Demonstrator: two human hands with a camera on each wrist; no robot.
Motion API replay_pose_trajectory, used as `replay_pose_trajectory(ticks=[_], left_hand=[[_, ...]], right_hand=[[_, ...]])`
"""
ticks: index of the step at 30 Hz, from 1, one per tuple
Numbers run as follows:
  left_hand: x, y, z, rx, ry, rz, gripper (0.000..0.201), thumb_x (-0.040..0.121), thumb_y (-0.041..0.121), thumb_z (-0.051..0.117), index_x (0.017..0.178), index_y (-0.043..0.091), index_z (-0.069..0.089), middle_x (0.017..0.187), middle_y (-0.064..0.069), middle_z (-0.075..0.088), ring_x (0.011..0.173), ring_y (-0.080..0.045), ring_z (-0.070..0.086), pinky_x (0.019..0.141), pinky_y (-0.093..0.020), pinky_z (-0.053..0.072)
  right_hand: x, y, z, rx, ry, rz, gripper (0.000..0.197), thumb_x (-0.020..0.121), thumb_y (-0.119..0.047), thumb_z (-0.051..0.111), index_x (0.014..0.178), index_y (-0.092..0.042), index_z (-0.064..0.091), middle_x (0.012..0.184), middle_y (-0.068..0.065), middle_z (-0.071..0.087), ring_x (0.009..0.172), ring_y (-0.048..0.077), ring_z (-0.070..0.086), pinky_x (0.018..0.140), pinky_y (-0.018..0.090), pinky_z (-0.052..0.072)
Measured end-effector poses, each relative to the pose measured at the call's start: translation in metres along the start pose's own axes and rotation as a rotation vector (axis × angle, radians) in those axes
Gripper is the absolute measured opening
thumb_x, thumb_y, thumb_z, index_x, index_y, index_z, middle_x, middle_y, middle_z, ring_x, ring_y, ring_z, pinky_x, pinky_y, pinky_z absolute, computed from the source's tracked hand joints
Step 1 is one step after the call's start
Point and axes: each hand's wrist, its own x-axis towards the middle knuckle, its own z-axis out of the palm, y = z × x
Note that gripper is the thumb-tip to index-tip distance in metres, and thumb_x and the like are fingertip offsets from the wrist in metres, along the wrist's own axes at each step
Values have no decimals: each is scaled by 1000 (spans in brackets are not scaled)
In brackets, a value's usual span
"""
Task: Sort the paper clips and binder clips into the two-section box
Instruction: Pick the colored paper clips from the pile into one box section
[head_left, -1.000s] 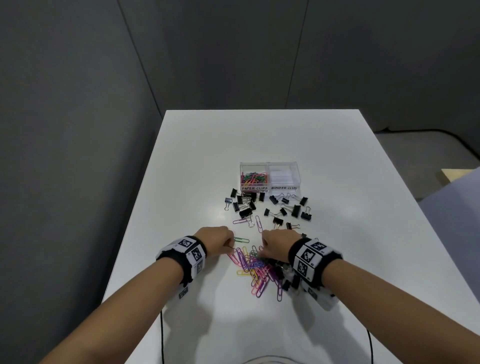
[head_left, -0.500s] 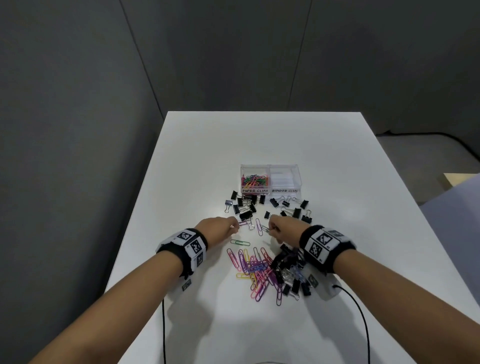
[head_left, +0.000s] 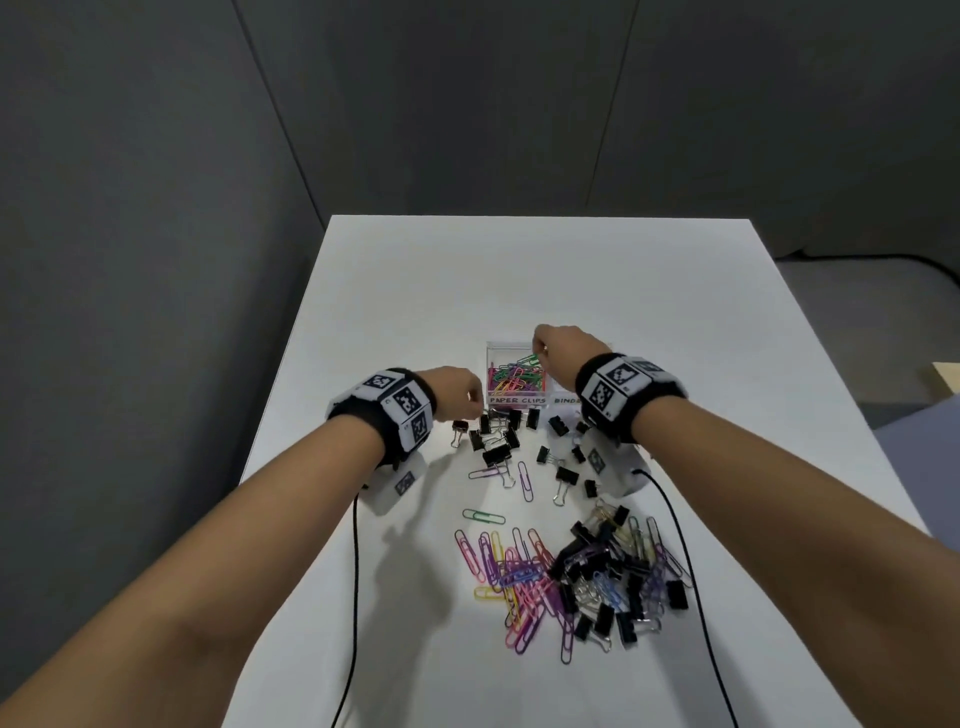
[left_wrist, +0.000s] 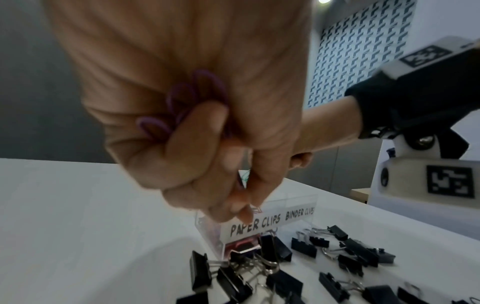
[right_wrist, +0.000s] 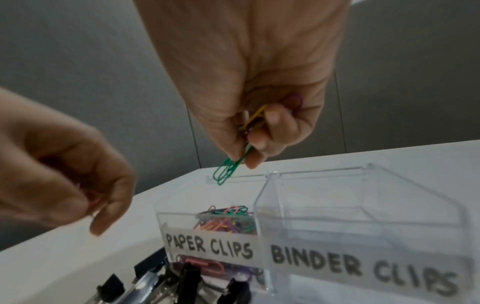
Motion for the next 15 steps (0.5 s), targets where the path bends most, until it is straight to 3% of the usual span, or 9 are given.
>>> replay_pose_trajectory(ticks=[2, 3, 6, 9, 12, 15], left_hand=[[7, 1, -4, 11, -1, -2, 32, 96, 22, 41, 120, 7, 58, 122, -9, 62, 104, -22, 60, 87, -28, 45], [10, 1, -6, 9, -1, -5, 32, 97, 21, 40, 120, 8, 58, 124, -9, 61, 111, -24, 57, 92, -30, 43], [18, 0, -11, 8, 23, -6, 32, 96, 21, 40, 118, 7, 58, 123, -12, 61, 107, -25, 56, 93, -31, 43], [25, -2, -15, 9, 51, -5, 31, 96, 23, 41, 119, 12, 58, 124, -10, 61, 114, -26, 55, 94, -32, 43], [32, -3, -19, -5, 79, 6, 31, 96, 22, 39, 121, 14, 57, 126, -8, 59, 116, -25, 53, 95, -32, 41], [39, 3, -22, 10, 168, 56, 30, 97, 20, 36, 122, 16, 52, 121, -9, 60, 111, -26, 55, 87, -31, 41]], right_hand=[[11, -6, 8, -16, -21, -16, 24, 94, -4, 36, 112, -8, 52, 110, 15, 62, 96, 32, 60, 80, 37, 49], [15, -8, 12, -10, -34, -31, 25, 94, -4, 37, 114, -8, 51, 112, 15, 61, 97, 32, 60, 81, 38, 48], [19, -15, 23, 49, -63, -97, 36, 93, -7, 45, 128, -9, 44, 119, 17, 59, 104, 32, 58, 85, 38, 47], [15, -12, 22, 132, -59, -122, 48, 93, -9, 49, 139, -12, 35, 128, 15, 56, 115, 30, 55, 94, 38, 44], [5, 2, 17, 226, 43, -127, 41, 93, -8, 47, 134, -10, 44, 127, 11, 57, 116, 27, 53, 96, 34, 41], [-12, 16, 17, 251, 149, -169, 28, 92, -7, 47, 119, -8, 56, 113, 10, 62, 104, 25, 57, 90, 34, 44]])
